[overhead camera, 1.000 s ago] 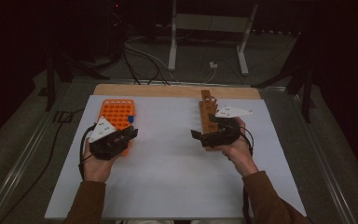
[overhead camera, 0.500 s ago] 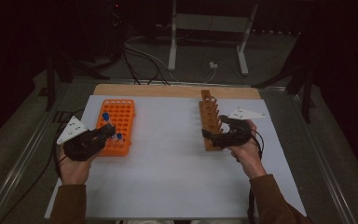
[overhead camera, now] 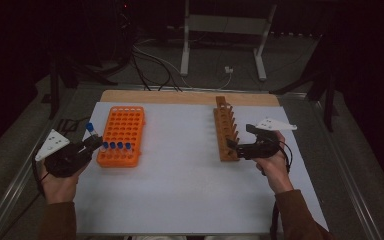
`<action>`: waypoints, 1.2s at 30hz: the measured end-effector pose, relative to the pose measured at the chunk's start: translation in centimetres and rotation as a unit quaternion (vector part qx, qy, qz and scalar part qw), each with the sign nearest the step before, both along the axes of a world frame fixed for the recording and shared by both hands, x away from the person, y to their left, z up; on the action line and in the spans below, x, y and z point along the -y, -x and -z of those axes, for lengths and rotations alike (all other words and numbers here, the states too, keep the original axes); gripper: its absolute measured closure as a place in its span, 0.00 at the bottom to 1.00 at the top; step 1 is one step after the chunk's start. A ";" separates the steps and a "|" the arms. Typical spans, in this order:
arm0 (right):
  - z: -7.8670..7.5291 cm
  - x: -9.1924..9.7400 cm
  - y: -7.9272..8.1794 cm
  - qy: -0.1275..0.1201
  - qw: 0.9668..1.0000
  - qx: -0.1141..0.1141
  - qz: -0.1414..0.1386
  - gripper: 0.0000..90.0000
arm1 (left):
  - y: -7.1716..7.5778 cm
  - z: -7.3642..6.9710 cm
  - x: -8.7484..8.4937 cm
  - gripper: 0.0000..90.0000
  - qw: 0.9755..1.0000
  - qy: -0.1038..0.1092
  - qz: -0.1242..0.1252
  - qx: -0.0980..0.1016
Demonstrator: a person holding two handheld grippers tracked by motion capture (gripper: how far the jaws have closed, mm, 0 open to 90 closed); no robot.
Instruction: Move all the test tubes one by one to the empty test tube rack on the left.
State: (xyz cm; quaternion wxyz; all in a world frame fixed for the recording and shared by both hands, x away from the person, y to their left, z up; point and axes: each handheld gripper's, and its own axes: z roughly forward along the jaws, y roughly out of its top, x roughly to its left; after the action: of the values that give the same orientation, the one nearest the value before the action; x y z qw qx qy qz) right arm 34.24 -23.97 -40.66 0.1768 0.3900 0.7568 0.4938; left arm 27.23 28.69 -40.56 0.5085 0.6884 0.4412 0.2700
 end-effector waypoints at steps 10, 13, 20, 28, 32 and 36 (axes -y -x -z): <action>0.2 0.6 0.1 -0.001 1.000 0.003 0.005 0.03 | -0.8 2.6 -1.3 0.87 0.999 -0.012 -0.029 -0.012; 0.3 0.7 0.2 -0.001 1.000 0.001 0.006 0.03 | -1.3 3.7 -1.5 0.87 0.999 -0.009 -0.034 -0.020; 0.6 1.2 0.3 -0.007 1.000 0.000 0.008 0.04 | -2.1 5.5 -1.3 0.87 0.998 -0.027 -0.038 -0.040; 0.8 1.0 0.3 -0.011 1.000 0.001 0.006 0.04 | -2.9 6.5 -1.1 0.87 0.997 -0.040 -0.039 -0.053; 0.8 1.1 0.5 -0.012 1.000 0.001 0.005 0.04 | -3.1 7.2 -1.1 0.87 0.996 -0.043 -0.042 -0.064; 1.2 1.3 0.5 -0.011 1.000 -0.002 0.005 0.04 | -3.1 7.7 -1.0 0.87 0.995 -0.051 -0.045 -0.070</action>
State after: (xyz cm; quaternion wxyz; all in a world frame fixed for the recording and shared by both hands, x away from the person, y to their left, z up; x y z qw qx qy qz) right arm 33.69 -25.23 -41.82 0.1736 0.3971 0.7495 0.5004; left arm 30.30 29.73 -48.30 0.4274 0.7102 0.4920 0.2662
